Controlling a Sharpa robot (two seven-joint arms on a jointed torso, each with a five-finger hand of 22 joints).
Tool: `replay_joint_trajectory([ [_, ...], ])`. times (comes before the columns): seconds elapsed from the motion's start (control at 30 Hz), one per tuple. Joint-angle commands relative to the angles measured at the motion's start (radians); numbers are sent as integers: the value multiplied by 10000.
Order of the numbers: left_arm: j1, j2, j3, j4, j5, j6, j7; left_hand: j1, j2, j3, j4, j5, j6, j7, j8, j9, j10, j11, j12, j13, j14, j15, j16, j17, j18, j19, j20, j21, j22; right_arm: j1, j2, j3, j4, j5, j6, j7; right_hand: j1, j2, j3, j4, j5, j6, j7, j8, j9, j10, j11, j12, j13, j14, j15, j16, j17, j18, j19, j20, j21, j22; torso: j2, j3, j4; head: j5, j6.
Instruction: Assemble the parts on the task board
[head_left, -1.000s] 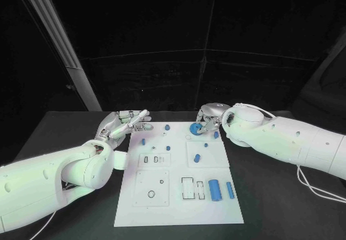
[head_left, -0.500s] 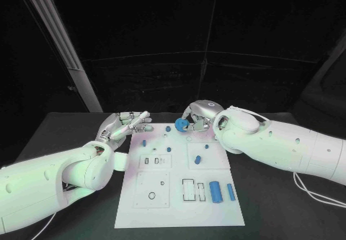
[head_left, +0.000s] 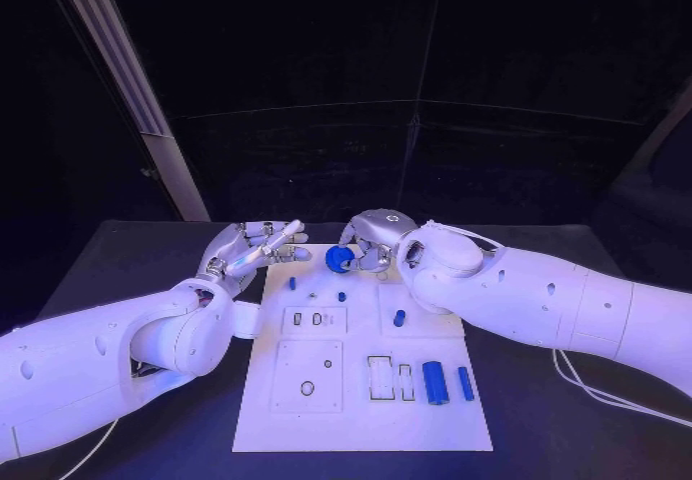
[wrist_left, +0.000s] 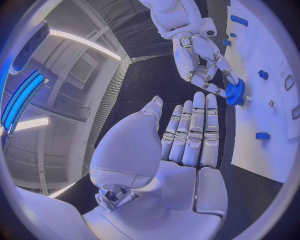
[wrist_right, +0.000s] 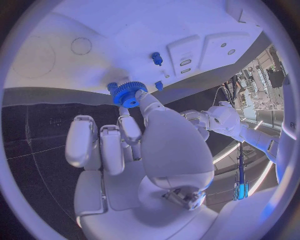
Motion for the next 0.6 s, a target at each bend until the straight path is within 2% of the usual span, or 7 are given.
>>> replay_joint_trajectory([
  [0.03, 18, 14, 8, 7, -57, 132, 29, 94, 5, 8, -55, -32, 12, 59, -58, -13, -6, 68, -35, -13, -29, 59, -69, 12, 59, 0, 49, -48, -11, 3, 136, -14, -150, -219, 536, -105, -145, 3, 195, 82, -182, 180, -103, 16, 386, 10, 60, -60, -7, 611, -53, -3, 166, -162, 70, 29, 40, 6, 0, -3, -2, 31, -28],
  [0.2, 19, 16, 8, 6, -57, 131, 28, 94, 5, 8, -55, -32, 12, 59, -58, -13, -6, 68, -35, -13, -29, 59, -69, 12, 59, 0, 49, -48, -11, -21, 308, -31, -297, -318, 665, -177, -193, -31, 248, 93, -257, 169, -94, -8, 385, -8, 68, -91, -27, 605, -47, -14, 145, -160, 64, 35, 36, -3, -8, 10, -28, 49, -47],
  [0.37, 19, 29, 8, 5, -57, 135, 27, 94, 5, 8, -55, -32, 12, 59, -58, -13, -6, 68, -35, -13, -29, 59, -69, 12, 59, 0, 49, -48, -11, -37, 473, -37, -413, -396, 832, -224, -276, -83, 300, 120, -334, 147, -79, -43, 383, -42, 82, -147, -66, 602, -36, -21, 134, -163, 67, 46, 37, 4, -8, 10, -21, 31, -56],
  [0.5, 19, 35, 8, 1, -57, 135, 25, 94, 5, 8, -55, -32, 12, 59, -58, -13, -6, 68, -35, -13, -29, 59, -69, 12, 59, 0, 49, -48, -11, -44, 566, -40, -475, -425, 935, -221, -379, -173, 329, 150, -398, 62, -47, -115, 370, -105, 109, -250, -150, 598, -16, -29, 125, -163, 65, 62, 33, 0, -9, 10, -28, 46, -68],
  [0.6, 19, 40, 8, -2, -57, 135, 24, 94, 5, 8, -55, -32, 12, 59, -58, -13, -6, 68, -35, -13, -29, 59, -69, 12, 59, 0, 49, -48, -11, -49, 605, -42, -517, -448, 1006, -237, -553, -325, 294, 208, -445, -172, 25, -279, 350, -180, 172, -373, -248, 594, 31, -37, 116, -163, 56, 102, 24, -15, -6, 12, -21, 54, -90],
])
